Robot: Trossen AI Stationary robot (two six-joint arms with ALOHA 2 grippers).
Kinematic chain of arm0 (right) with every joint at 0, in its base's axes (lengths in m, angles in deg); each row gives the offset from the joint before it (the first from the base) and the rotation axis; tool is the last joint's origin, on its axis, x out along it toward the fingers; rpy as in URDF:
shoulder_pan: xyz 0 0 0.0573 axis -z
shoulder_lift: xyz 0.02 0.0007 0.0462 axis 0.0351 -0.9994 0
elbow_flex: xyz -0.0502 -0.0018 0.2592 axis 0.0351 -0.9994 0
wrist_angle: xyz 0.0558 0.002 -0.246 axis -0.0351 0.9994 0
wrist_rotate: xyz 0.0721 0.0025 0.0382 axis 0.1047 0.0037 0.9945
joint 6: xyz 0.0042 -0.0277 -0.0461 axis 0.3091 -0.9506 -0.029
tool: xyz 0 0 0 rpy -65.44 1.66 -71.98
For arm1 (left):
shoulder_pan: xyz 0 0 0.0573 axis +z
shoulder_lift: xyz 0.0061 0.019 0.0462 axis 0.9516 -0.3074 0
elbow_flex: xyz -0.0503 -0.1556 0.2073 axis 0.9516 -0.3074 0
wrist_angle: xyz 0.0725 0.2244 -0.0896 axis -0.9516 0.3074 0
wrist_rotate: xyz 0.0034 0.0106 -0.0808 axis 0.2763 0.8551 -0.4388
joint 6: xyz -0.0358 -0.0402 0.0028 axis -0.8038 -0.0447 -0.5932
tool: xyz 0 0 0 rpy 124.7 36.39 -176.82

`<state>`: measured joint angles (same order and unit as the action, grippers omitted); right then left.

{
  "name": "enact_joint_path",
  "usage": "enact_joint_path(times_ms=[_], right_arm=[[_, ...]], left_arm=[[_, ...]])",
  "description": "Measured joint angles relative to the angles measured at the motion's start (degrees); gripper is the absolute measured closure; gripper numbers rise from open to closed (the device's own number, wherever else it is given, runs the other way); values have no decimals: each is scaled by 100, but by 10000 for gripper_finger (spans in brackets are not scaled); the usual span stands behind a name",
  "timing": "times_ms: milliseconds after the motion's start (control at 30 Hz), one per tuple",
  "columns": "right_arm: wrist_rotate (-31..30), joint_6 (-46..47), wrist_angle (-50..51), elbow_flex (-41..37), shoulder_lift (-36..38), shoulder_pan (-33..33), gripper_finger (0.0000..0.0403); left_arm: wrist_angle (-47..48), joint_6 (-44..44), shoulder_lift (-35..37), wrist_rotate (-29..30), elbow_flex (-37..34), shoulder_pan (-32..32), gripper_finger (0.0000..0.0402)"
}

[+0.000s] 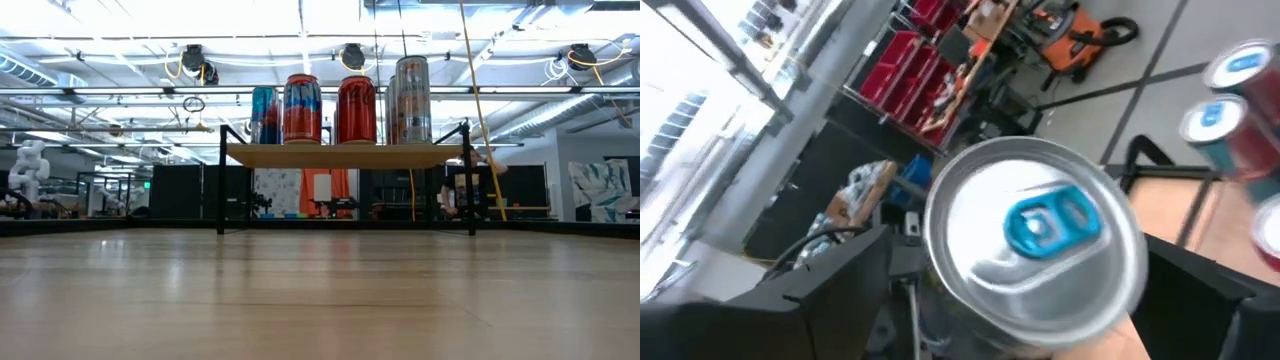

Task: Place canned beverage on shelf
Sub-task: Put the blue soda can on the shelf aligned with the other blue soda can

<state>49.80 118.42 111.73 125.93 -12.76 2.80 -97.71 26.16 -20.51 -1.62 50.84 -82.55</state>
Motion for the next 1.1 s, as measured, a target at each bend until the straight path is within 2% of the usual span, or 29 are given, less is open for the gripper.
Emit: enact_joint_path(times_ms=[200, 500, 600, 733, 900, 1100], right_arm=[[165, -179, -443, 0, -169, 34, 85], [163, -340, -506, 0, -191, 41, 169], [162, -428, -506, 0, -189, 41, 186], [201, -690, -491, 0, -187, 38, 184], [336, -1080, -457, -2, -97, 76, 173], [1351, -1633, -384, -4, 37, 329, 183]], left_arm=[[2, 10, 4, 59, 0, -2, 175], [4, -7, 15, 102, 0, -4, 174], [48, -32, 15, 130, 0, -4, 161], [67, -72, 9, -36, 0, -6, 122], [93, -1056, 9, -410, 0, -17, 81], [37, -2658, 78, -1172, -2, -15, 76]])
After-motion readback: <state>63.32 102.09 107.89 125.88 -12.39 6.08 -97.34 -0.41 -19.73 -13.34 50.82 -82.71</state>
